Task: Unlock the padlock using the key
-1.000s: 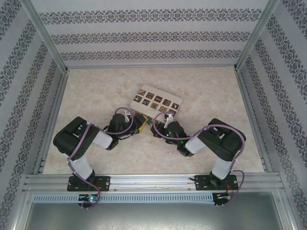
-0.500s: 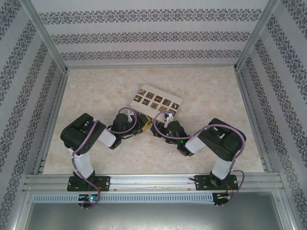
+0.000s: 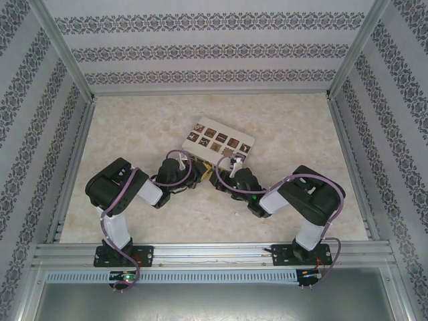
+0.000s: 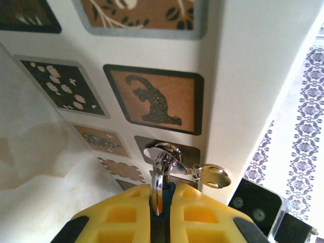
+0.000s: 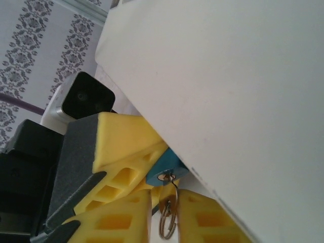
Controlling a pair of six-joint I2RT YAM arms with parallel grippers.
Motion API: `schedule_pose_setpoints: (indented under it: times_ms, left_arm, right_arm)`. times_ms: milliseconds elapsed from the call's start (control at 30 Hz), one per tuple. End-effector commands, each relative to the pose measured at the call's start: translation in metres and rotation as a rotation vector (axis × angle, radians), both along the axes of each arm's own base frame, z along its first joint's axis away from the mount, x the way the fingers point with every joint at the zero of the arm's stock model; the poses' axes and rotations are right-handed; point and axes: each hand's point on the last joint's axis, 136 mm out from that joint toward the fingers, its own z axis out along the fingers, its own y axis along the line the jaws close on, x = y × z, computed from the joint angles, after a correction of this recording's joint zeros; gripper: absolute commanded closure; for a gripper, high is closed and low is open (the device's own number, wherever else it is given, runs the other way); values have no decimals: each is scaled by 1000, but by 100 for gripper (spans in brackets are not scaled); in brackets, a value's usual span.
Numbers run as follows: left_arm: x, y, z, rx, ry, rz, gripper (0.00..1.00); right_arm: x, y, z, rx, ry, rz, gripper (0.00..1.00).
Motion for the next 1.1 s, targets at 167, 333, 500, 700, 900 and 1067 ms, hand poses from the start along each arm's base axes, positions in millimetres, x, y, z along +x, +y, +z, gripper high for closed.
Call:
schedule_pose_setpoints:
  times_ms: [167, 333, 500, 700, 900, 1067]
  left_arm:
    - [0, 4, 31, 43, -65, 25, 100]
    - [-4, 6, 46, 48, -63, 33, 100]
    - [-12, 4, 59, 65, -42, 22, 100]
    - [-22, 4, 68, 77, 25, 16, 100]
    - [-32, 6, 74, 80, 106, 29, 100]
    - [-43, 14, 70, 108, 253, 80, 100]
  right_arm:
    - [-16, -33, 8, -40, -23, -39, 58]
    - [-32, -51, 29, -195, -166, 14, 50]
    - [-54, -61, 71, -498, -489, 146, 43]
    - [-72, -66, 110, -752, -896, 273, 45]
    - [-74, -60, 118, -1010, -1133, 456, 45]
    - [-72, -49, 113, -1125, -1233, 582, 40]
